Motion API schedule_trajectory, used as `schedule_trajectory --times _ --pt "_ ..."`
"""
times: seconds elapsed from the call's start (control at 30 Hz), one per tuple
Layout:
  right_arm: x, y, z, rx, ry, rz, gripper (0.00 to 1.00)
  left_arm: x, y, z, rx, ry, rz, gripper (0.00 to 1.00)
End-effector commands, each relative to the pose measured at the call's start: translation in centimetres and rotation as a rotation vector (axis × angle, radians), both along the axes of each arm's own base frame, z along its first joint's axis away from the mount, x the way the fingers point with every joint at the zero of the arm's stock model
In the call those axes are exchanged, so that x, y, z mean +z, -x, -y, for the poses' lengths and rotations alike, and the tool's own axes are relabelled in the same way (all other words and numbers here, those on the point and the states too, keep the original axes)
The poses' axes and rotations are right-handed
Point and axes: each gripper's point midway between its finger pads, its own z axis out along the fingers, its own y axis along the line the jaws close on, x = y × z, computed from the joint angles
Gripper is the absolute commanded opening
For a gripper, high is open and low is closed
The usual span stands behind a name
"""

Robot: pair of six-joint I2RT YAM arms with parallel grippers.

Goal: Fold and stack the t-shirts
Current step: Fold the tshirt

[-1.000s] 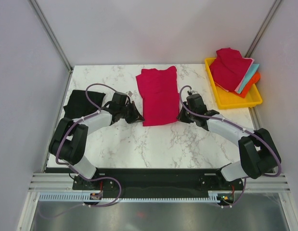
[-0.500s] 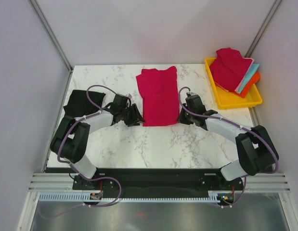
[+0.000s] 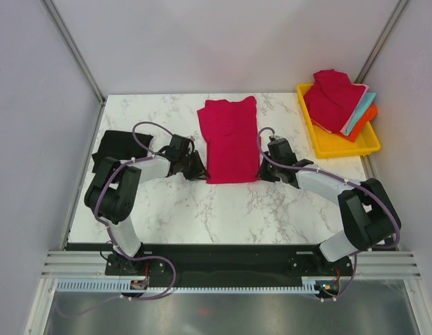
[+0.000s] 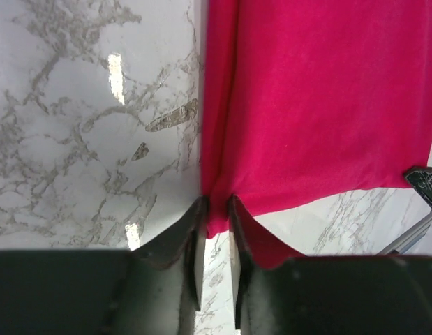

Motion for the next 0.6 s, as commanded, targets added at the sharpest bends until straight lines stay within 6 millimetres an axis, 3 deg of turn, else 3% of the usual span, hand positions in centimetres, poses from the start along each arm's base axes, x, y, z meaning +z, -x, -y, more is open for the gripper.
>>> schedule_trajectory --times 0.0,0.1,0.37,0.57 --pt "0.5 -0.7 -0.1 0.004 0.002 0.020 0.00 0.8 -0.2 0.8 -0.044 0.014 0.046 0.21" --pt "0.6 -0.7 -0.1 0.003 -0.001 0.019 0.00 1.1 0.7 1.2 -0.061 0.037 0.035 0.02" --pt "1.8 -0.1 -0.7 0.024 -0.043 0.032 0.00 3.5 2.7 1.1 -0.080 0.086 0.055 0.02" --pt "3.9 0.4 -0.8 0.038 -0.085 0.076 0.00 3.8 3.2 0.7 -0.078 0.074 0.058 0.02"
